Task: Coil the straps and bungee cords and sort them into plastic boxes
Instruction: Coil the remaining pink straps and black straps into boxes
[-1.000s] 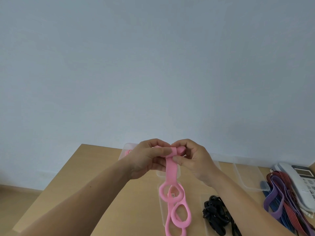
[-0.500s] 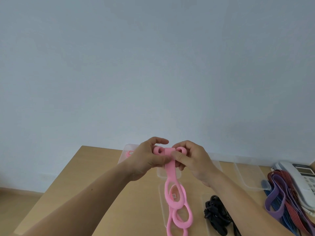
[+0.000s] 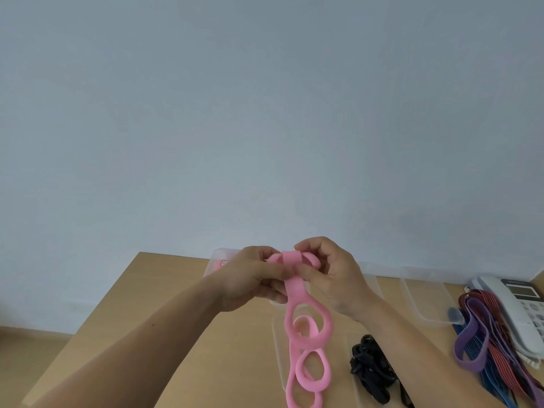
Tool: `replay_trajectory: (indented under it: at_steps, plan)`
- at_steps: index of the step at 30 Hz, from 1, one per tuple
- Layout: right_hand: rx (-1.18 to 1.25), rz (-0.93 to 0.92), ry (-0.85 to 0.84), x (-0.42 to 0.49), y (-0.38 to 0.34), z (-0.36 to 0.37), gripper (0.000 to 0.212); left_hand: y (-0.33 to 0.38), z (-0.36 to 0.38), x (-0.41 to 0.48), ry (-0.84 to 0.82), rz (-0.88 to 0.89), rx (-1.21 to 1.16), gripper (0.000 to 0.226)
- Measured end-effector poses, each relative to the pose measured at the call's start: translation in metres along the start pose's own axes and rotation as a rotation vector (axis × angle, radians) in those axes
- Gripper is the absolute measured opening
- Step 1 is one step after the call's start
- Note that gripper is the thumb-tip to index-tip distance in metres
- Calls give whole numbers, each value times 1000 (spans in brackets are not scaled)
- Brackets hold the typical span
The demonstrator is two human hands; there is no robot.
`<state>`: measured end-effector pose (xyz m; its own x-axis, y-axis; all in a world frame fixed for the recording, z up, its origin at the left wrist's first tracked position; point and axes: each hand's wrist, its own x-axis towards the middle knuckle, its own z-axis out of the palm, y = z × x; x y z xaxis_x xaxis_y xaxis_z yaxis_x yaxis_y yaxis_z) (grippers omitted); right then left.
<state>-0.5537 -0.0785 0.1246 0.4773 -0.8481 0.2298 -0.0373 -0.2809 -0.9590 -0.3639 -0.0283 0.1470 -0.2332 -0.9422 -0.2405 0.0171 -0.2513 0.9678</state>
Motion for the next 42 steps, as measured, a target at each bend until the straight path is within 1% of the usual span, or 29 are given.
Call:
replay_trajectory:
  at_steps: [1, 3, 5, 7, 8, 10, 11, 13, 15, 17, 19, 24, 27, 29, 32, 34, 39, 42]
  plan:
    - [-13, -10, 4, -1, 0, 0, 29, 0, 0, 0, -22, 0, -21, 43]
    - [1, -16, -8, -3, 0, 0, 34, 1, 1, 1, -12, 0, -60, 37]
    - [-9, -12, -24, -4, 0, 1, 40, 0, 1, 2, 19, 5, -72, 26]
    - [-24, 5, -26, -5, 0, 1, 38, -2, 2, 2, 28, 14, -81, 13]
    - [-16, 15, -26, -5, 0, 1, 34, -3, 2, 1, 39, 16, -99, 14]
    - [20, 35, -37, -6, -1, -1, 26, -6, 2, 2, 75, 14, -133, 31]
    - [45, 48, -45, -6, -2, -2, 26, -7, 2, 3, 91, 21, -141, 38]
    - [76, 86, -34, -5, -1, -3, 25, -8, 1, 3, 114, 50, -154, 44]
    - [59, 137, -2, -2, 0, -3, 18, -7, 0, 4, 135, 94, -144, 42]
    - [49, 193, -6, 0, 2, -3, 15, -7, 0, 5, 158, 145, -56, 34]
    - [34, 221, -16, 2, 4, -2, 16, -8, 1, 5, 169, 190, 29, 32]
    - [59, 248, -33, 5, 3, -1, 19, -13, 0, 4, 169, 252, 37, 37]
    - [52, 256, -55, 7, 2, -2, 19, -17, -3, 4, 177, 221, 96, 46]
    - [52, 238, -60, 7, 2, -1, 18, -16, -5, 3, 173, 173, 94, 48]
    - [67, 204, -61, 6, -2, 0, 16, -11, -7, -1, 80, 124, 57, 34]
    - [64, 172, -67, 6, -4, 1, 17, -7, -9, -3, 37, 98, 9, 29]
    - [19, 82, -95, 5, -7, 1, 25, 1, -9, -7, -33, 42, -125, 26]
    - [-1, 79, -112, 1, -6, 1, 28, 3, -8, -7, -5, 24, -161, 31]
